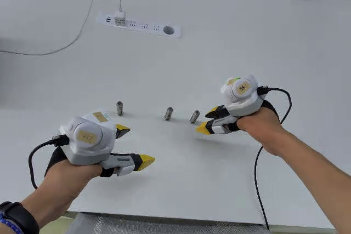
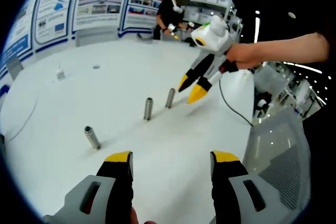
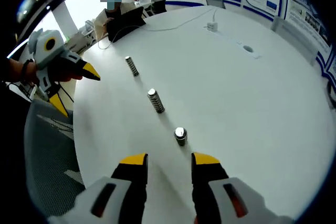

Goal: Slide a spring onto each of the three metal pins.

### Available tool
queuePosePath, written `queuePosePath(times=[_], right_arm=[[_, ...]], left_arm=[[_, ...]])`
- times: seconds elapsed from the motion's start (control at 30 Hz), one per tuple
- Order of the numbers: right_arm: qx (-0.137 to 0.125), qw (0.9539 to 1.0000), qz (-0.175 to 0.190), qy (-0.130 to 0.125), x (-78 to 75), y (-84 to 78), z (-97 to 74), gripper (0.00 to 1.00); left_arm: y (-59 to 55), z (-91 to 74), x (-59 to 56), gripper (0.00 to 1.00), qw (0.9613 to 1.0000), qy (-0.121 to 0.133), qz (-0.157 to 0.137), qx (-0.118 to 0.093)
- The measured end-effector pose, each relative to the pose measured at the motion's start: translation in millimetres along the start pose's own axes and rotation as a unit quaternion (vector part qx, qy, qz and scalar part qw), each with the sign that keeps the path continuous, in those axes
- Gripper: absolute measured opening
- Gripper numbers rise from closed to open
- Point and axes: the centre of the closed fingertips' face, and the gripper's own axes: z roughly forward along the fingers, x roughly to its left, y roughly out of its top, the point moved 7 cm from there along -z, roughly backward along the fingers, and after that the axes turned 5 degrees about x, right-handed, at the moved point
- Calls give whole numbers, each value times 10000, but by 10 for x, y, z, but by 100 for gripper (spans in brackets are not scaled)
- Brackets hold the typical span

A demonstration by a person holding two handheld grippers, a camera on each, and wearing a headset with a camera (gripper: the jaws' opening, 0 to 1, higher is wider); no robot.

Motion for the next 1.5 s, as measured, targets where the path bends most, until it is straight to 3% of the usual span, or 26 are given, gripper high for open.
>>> queuePosePath(times=[0.2,0.47,0.67,0.9,1.5], right_arm=[[-129,9999,79,-9,91,-98,-20,38],[-520,9979,379,-76,228,-229,-59,42],[-951,9914,884,-136,311,-324,-96,48],[-1298,9839,1226,-98,403,-390,-98,56],[-1666,9737,1554,-44,565,-318,-98,71]], left_arm=[[-43,-24,3,61,10000,22,-66,15],[-139,-98,68,61,9998,101,-143,90],[-156,-170,155,62,9994,250,-246,48],[-159,-235,246,62,9987,390,-324,-14],[-73,-450,531,65,9966,692,-390,-227]])
